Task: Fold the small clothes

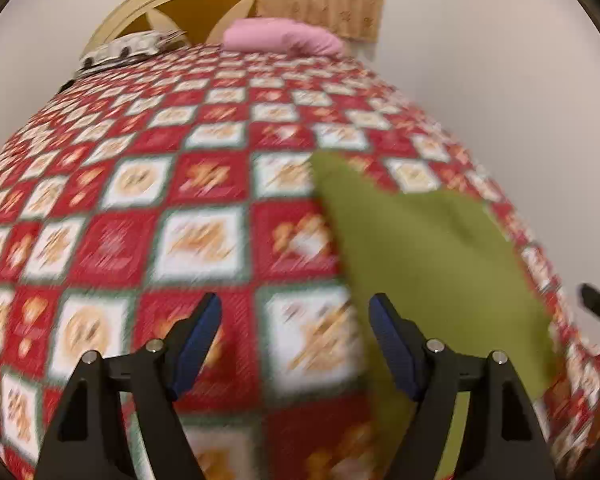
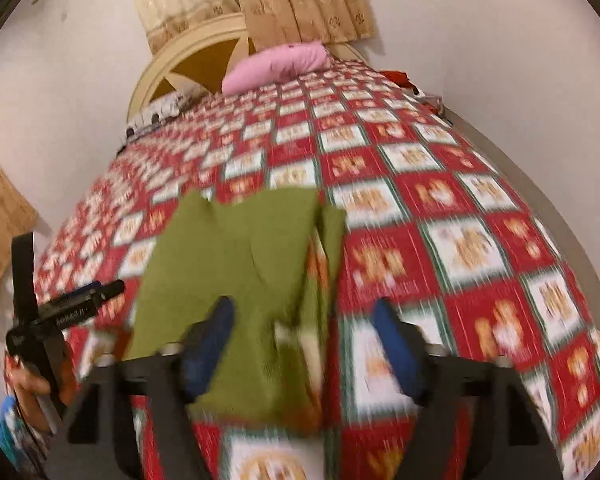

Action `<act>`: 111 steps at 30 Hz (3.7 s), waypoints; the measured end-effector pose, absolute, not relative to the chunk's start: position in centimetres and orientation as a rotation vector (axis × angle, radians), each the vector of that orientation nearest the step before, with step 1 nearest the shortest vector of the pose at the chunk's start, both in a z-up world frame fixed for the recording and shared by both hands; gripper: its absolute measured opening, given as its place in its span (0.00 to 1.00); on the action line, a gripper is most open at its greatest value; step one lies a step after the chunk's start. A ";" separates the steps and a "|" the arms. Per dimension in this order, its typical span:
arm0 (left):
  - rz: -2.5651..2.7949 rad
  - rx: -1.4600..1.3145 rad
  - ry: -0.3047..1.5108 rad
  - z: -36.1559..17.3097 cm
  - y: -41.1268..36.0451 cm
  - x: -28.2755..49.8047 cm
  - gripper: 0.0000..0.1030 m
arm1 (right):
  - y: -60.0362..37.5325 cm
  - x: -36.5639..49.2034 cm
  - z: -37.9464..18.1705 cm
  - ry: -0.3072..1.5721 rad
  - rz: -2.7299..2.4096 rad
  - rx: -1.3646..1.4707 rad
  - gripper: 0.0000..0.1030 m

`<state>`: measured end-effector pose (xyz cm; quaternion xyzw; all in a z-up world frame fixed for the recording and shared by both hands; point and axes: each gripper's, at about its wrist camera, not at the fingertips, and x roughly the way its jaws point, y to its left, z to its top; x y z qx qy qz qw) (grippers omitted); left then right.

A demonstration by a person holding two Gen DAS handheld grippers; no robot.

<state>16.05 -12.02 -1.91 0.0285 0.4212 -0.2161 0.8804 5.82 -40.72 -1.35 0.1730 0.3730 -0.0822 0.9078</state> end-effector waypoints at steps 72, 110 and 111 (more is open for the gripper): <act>-0.715 0.119 0.726 4.6 -15.7 1.2 0.20 | -27.8 -13.3 6.2 0.437 -0.245 0.343 0.28; -0.995 0.147 1.001 -3.1 -27.2 -1.5 0.38 | -40.3 -15.8 -3.3 0.682 -0.378 0.506 0.30; -0.992 0.143 0.981 -2.6 -27.1 -1.8 0.38 | -39.9 -15.8 -2.1 0.656 -0.381 0.455 0.29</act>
